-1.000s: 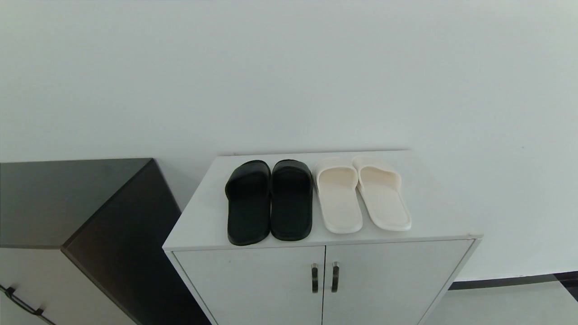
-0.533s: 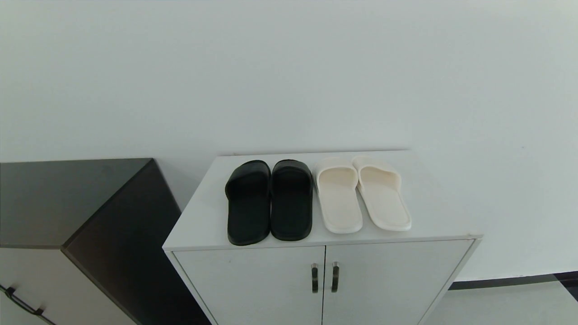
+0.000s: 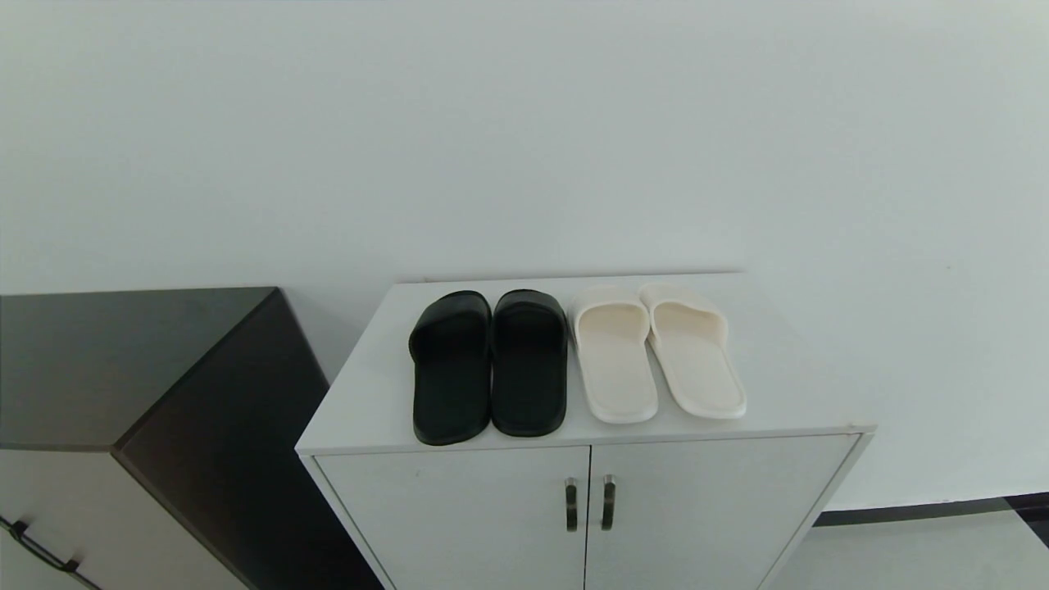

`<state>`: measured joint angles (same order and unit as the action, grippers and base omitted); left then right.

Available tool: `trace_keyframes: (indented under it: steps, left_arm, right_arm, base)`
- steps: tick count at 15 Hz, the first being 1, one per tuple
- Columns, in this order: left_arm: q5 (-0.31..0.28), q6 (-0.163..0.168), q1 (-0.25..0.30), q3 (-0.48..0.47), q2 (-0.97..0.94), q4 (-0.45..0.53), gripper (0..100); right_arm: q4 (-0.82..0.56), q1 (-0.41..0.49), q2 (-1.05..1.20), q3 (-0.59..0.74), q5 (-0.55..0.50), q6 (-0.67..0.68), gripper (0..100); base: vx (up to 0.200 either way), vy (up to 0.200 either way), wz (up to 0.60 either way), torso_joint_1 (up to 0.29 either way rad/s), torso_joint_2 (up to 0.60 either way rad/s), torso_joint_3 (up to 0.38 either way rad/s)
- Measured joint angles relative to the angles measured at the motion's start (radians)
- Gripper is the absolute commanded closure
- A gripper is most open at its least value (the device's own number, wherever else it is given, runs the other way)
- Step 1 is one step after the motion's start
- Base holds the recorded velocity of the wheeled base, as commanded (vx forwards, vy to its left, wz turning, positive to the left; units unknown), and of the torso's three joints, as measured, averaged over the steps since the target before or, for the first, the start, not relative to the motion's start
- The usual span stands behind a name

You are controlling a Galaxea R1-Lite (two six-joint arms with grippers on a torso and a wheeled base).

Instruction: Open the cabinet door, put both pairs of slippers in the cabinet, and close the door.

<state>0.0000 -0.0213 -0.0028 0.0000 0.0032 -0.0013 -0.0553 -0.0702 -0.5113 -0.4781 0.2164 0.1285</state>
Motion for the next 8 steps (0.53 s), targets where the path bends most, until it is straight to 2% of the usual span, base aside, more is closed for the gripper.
trace_keyframes:
  steps: [1,3,5,8]
  left_arm:
    - [0.0,0.0,0.0,0.0,0.0,0.0,100]
    - [0.0,0.0,0.0,0.0,0.0,0.0,100]
    - [0.0,0.0,0.0,0.0,0.0,0.0,100]
    - [-0.001,0.0,0.0,0.0,0.0,0.0,100]
  right_arm:
    - [0.014,-0.036,-0.088,-0.034,0.02,0.023,0]
    - [0.042,-0.177,-0.261,-0.113,-0.001,0.089,0]
    - [0.07,-0.34,-0.408,-0.178,-0.113,0.124,0]
    - [0.183,-0.527,-0.614,-0.241,-0.305,0.14,0]
  base:
    - [0.0,0.0,0.0,0.0,0.0,0.0]
    - [0.0,0.0,0.0,0.0,0.0,0.0]
    - [0.0,0.0,0.0,0.0,0.0,0.0]
    - [0.0,0.0,0.0,0.0,0.0,0.0]
